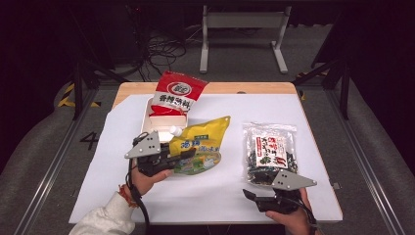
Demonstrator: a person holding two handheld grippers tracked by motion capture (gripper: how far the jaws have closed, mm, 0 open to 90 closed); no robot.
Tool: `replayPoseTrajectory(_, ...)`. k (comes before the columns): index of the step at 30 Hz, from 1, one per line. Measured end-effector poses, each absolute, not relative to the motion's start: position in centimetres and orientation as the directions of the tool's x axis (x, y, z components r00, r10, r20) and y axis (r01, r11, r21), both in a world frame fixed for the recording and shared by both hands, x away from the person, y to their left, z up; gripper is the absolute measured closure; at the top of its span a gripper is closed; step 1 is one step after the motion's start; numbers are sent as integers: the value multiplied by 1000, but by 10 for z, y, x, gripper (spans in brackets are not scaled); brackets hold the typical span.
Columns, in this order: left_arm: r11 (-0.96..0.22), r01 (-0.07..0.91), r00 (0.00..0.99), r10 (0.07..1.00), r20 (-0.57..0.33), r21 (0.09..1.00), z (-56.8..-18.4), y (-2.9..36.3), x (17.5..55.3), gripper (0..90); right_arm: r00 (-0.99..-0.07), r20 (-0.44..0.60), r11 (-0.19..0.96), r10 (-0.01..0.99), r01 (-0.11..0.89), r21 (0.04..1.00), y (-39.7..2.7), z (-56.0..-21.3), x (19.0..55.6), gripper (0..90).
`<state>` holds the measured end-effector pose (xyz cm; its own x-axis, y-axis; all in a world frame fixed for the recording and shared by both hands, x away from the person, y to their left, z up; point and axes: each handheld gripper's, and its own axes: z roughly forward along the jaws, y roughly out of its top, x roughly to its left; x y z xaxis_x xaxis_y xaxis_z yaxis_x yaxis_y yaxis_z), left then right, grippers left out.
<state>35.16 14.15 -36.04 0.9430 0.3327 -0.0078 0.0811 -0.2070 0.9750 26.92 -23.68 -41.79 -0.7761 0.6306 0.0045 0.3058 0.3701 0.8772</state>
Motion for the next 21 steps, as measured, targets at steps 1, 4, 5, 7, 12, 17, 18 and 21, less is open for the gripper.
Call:
replayPoseTrajectory(1,-194,80,939,343,-9,978,-358,145,353,822,-781,3,374,624,302,877,-234,-418,268,322)
replayPoseTrajectory(4,-181,69,928,372,4,981,-353,155,356,822,-797,-3,399,604,299,867,-228,-421,267,319)
replayPoseTrajectory(5,-181,69,928,372,4,981,-353,155,356,822,-797,-3,399,604,299,867,-228,-421,267,319)
replayPoseTrajectory(7,-162,67,919,394,3,985,-350,162,358,822,-800,-2,408,600,304,861,-226,-424,267,317)
replayPoseTrajectory(12,-156,57,904,426,15,986,-347,175,366,823,-798,17,397,603,318,861,-225,-426,270,313)
replayPoseTrajectory(17,-160,44,889,456,34,986,-347,183,371,823,-799,26,402,601,330,854,-224,-429,272,311)
replayPoseTrajectory(18,-163,45,884,465,37,986,-347,186,374,823,-799,29,402,600,333,853,-223,-430,272,310)
replayPoseTrajectory(21,-174,46,875,482,44,984,-349,188,378,823,-802,30,406,597,334,850,-222,-431,272,309)
